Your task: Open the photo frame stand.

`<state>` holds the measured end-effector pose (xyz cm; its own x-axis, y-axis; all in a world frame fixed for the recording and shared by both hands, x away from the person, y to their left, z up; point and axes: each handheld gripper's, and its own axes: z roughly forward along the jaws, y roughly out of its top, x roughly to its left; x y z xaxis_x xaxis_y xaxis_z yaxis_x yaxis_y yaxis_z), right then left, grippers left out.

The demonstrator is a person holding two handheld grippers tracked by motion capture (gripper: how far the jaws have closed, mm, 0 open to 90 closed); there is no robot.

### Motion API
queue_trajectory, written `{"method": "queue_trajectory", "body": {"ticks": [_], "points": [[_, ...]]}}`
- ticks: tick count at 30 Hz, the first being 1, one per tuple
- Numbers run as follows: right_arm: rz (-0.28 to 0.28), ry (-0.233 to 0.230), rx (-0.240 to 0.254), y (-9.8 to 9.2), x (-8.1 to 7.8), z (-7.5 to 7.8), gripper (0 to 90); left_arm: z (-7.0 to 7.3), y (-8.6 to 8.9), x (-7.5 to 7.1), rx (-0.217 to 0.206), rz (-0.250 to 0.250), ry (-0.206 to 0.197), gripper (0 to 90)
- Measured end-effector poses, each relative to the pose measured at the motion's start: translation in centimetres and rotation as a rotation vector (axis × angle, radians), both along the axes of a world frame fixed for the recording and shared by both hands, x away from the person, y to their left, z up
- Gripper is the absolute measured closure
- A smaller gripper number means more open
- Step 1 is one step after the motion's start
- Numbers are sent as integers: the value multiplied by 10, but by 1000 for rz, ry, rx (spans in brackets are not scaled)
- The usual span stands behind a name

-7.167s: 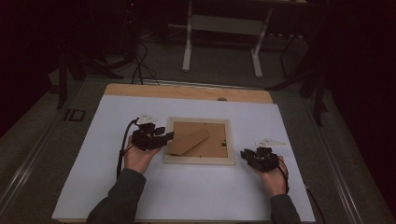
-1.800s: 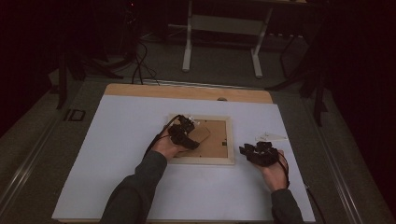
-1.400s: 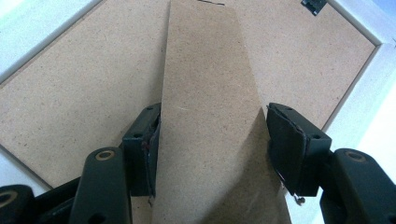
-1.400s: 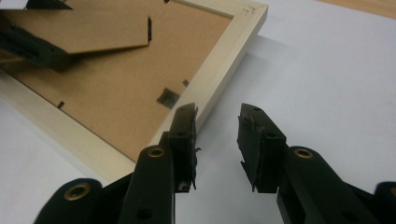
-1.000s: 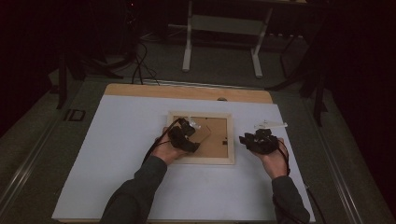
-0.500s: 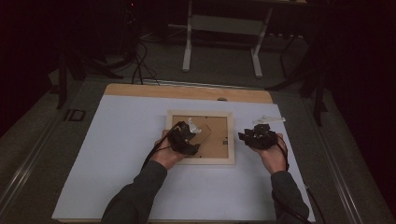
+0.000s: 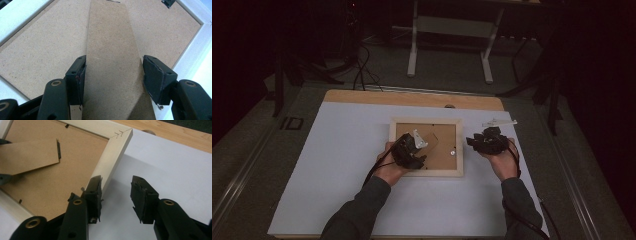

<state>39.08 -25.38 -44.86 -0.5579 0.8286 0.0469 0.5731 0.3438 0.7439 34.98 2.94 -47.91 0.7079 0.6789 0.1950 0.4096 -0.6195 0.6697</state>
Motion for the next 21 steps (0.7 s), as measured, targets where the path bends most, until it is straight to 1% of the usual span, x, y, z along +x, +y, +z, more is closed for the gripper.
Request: {"method": "queue_trajectory", "body": {"ticks": [2,3,6,8,9,13,15,18,21], "points": [[-2,4,1,1,2,-1,573,0,0,-2,7,-2,-10,413],[-6,12,17,2,3,-2,561,0,0,-3,7,-1,-17,413],[-6,13,20,3,3,-2,555,0,0,-4,13,-4,-27,413],[-3,25,28,5,6,-3,545,0,0,-6,14,-7,-41,413],[-2,29,35,6,7,-3,544,0,0,-7,10,-9,-46,413],[8,41,55,9,10,-3,543,0,0,-9,22,-18,-68,412],[6,50,65,11,11,-3,543,0,-1,-11,18,-16,-81,412],[14,60,75,12,14,-4,567,1,-2,-12,24,-21,-92,412],[16,73,87,13,17,-4,569,0,-2,-13,27,-25,-100,412]]}}
